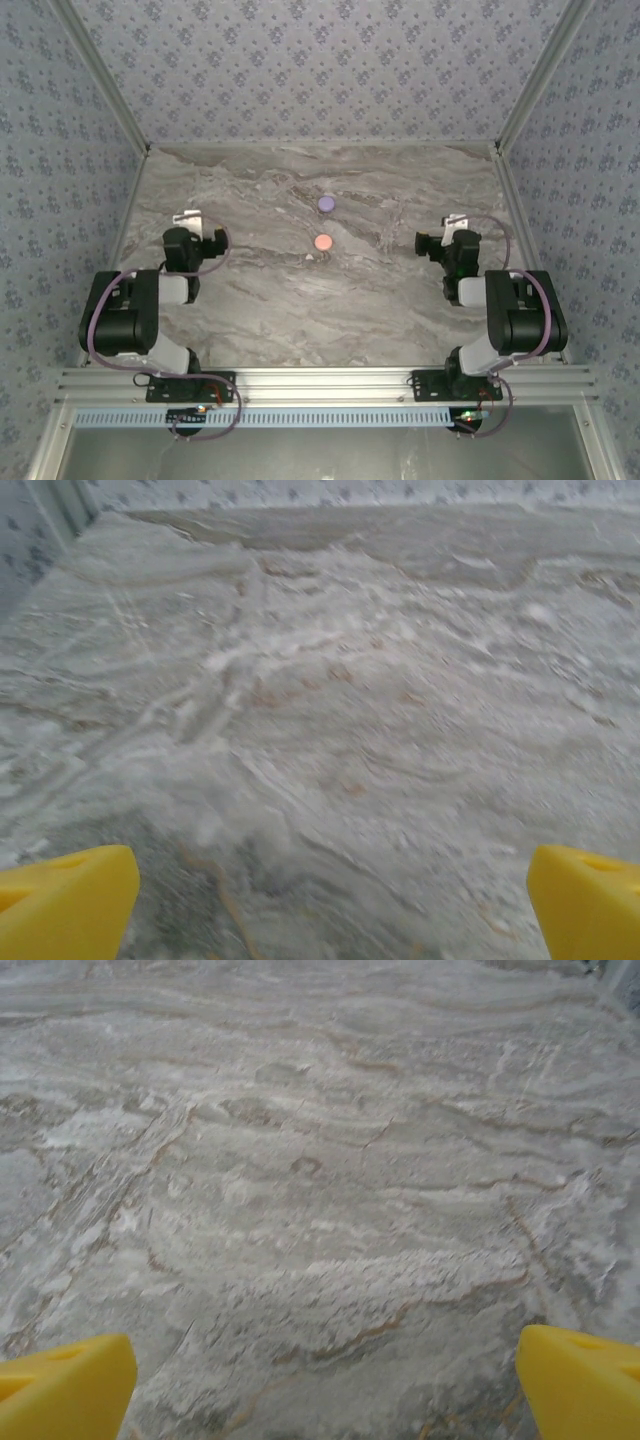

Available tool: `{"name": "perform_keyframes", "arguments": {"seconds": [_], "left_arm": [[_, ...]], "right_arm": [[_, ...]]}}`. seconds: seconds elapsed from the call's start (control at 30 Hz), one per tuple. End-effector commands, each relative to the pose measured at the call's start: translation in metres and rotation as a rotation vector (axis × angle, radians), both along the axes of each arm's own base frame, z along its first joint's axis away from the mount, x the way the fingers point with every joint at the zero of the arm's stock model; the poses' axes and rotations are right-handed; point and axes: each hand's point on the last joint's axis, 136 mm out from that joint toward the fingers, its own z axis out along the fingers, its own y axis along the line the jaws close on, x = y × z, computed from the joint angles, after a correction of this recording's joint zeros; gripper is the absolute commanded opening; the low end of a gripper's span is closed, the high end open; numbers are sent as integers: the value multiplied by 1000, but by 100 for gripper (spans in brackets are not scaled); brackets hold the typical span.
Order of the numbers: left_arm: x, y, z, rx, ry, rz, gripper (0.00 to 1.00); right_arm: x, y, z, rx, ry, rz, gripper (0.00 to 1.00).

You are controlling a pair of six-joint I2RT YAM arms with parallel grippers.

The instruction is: Insert wireless bluetooth earbuds into charging case

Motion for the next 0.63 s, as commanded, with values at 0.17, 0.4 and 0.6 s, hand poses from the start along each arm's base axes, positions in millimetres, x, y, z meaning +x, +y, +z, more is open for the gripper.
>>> {"name": "perform_keyframes", "arguments": {"seconds": [0.17, 0.4, 0.6], "left_arm": [[4, 5, 2, -19, 3, 27, 99], [4, 4, 1, -19, 5, 27, 99], [4, 5, 2, -19, 4, 27, 99]], "right_arm": [[8, -5, 9, -8, -16, -7, 100], [8, -4, 9, -7, -15, -6, 100], [8, -5, 8, -7, -15, -6, 100]]}}
